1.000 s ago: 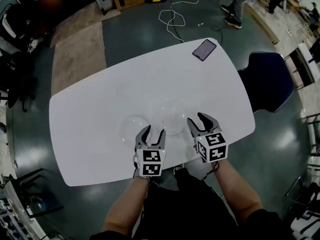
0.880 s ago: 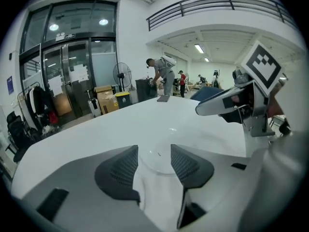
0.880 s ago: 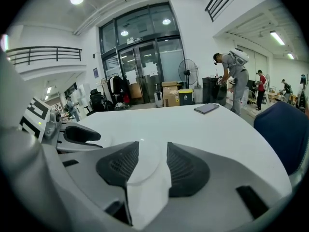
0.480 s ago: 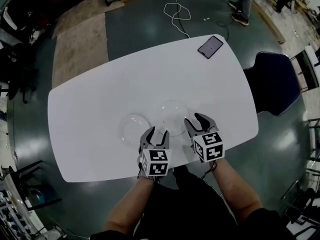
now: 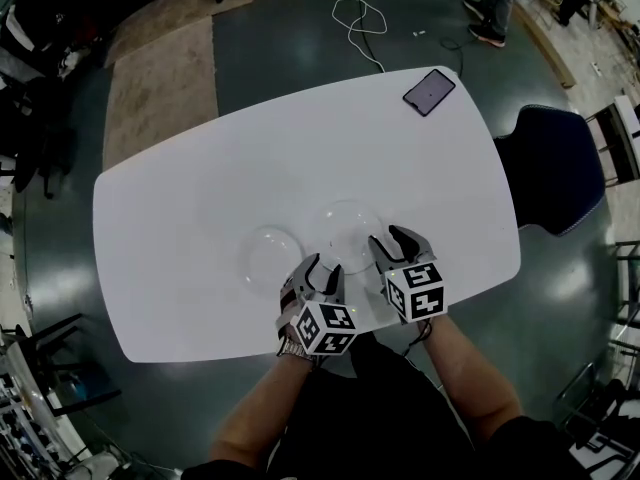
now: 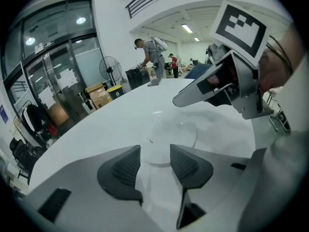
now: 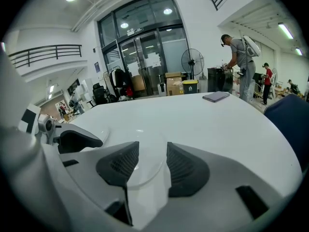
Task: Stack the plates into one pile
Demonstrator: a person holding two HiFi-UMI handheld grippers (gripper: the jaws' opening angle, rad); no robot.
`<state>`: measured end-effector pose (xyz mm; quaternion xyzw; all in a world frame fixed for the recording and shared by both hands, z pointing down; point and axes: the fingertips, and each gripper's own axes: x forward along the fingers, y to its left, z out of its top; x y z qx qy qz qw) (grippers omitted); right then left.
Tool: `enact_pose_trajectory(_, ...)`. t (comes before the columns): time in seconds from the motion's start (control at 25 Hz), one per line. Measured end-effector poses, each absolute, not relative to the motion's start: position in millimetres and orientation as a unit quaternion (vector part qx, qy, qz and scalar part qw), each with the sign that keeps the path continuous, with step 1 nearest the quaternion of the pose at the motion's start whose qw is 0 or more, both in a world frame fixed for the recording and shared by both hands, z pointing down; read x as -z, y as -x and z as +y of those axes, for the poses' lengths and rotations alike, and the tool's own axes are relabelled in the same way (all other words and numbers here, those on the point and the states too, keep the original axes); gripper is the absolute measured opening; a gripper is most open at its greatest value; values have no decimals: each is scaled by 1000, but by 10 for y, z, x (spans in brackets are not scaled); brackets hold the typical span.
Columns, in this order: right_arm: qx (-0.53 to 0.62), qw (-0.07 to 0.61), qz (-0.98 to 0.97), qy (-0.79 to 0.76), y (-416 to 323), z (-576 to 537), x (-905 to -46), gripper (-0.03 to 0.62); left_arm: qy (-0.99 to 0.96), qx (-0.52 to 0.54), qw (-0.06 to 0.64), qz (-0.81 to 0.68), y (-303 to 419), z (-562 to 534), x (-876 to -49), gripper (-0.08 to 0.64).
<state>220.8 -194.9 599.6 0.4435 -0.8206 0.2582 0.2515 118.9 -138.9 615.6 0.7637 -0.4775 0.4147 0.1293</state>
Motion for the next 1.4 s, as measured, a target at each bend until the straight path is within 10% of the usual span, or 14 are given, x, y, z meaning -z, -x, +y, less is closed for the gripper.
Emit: enact_pose_trajectory(1.4,-385,249,-799,-390,-2093,-1963,-6336,148,-763,-429,129,-467,-1240,-1427,-6320,160)
